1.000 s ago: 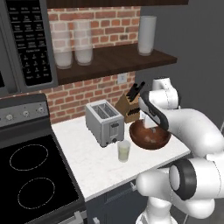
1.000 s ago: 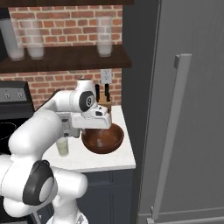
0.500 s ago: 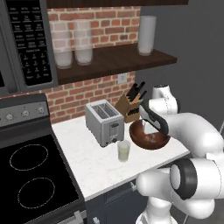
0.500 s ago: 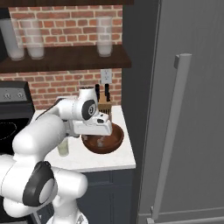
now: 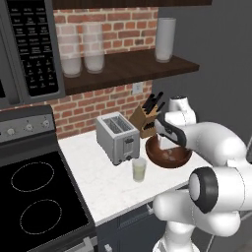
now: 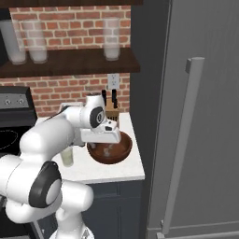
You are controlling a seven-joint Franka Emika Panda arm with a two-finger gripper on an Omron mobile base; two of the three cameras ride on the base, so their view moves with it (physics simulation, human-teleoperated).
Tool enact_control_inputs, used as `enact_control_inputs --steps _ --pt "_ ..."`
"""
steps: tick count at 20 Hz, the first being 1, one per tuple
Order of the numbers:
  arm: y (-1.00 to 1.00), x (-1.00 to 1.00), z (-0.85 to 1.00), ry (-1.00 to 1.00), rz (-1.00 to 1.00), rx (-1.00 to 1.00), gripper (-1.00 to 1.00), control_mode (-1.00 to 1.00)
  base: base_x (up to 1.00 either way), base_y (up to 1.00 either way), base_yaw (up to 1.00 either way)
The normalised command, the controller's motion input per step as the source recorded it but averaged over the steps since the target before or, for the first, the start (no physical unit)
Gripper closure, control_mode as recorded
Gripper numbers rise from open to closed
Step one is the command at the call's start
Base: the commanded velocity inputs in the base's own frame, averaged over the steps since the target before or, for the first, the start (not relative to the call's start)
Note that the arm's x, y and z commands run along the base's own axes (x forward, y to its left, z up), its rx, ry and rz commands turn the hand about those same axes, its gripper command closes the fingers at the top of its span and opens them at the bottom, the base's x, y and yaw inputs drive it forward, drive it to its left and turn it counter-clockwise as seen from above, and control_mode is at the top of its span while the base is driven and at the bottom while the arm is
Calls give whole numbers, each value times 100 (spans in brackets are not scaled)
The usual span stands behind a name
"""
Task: Grab a lemon wedge from the fridge and one ice cube from the ice bowl, and put them in the glass of lemonade.
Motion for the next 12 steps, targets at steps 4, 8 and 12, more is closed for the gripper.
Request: enact_control_inputs --steps 4,8,12 --pt "0 18 -26 0 0 0 -100 -100 0 0 0" --pt "0 10 -26 0 0 0 -100 -100 0 0 0" --pt "0 22 -16 0 0 0 -100 -100 0 0 0"
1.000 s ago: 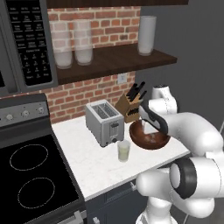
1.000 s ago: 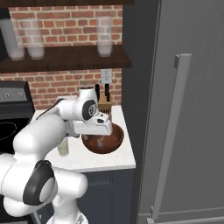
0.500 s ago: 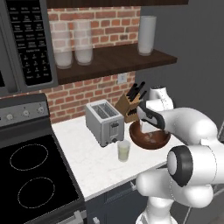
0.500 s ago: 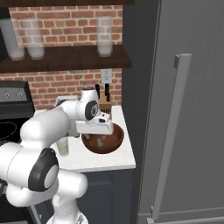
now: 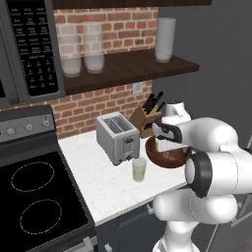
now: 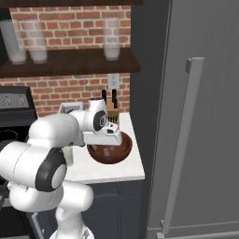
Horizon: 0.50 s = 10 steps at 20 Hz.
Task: Grab a lemon wedge from the fridge and one ice cube from the ice bowl, and put them in the glass of lemonade.
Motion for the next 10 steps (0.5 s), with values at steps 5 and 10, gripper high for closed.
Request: enact_control_inputs --steps 5,10 --pt "0 23 -15 0 0 0 -100 -100 0 0 0" --pt "0 18 -19 0 0 0 -100 -100 0 0 0"
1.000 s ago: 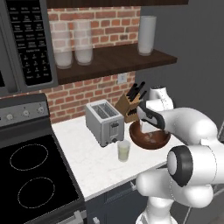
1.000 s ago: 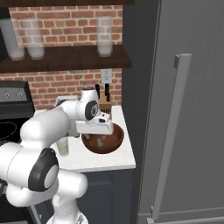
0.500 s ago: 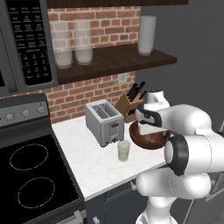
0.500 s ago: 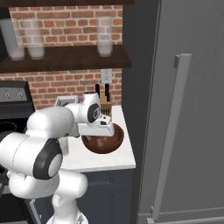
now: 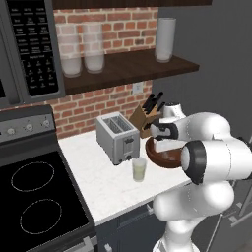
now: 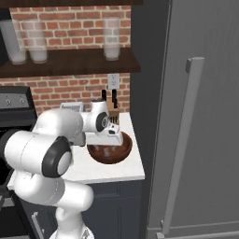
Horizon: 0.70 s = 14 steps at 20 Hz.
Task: Grab a lemon wedge from the fridge and one ice cube from the ice bowl, and put them in the glass of lemonade.
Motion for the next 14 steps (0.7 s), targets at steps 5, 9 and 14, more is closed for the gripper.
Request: enact_control_inputs --steps 5,9,14 --pt "-7 2 -25 0 0 0 -100 -100 0 0 0" --pt "-9 1 -20 0 0 0 -100 -100 0 0 0" --pt "-4 8 -19 0 0 0 -100 -100 0 0 0"
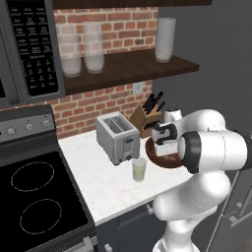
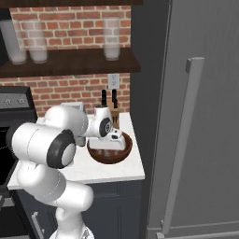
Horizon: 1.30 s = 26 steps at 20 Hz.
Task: Grab a lemon wedge from the fridge and one ice cube from the ice bowl, and put them in the glass of lemonade.
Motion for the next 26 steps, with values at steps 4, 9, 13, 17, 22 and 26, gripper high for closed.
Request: enact_control_inputs --steps 4,9,13,17,22,26 --pt "0 12 -17 0 0 0 -100 -100 0 0 0" --pt "0 4 -16 0 0 0 -100 -100 0 0 0" --pt "0 0 -12 0 -2 0 -100 -100 0 0 0" --pt "0 0 -8 0 -4 0 -100 -100 0 0 0" --pt "0 0 -13 0 -5 0 -100 -100 0 0 0" --pt "0 0 -19 0 -5 0 100 -100 0 0 0"
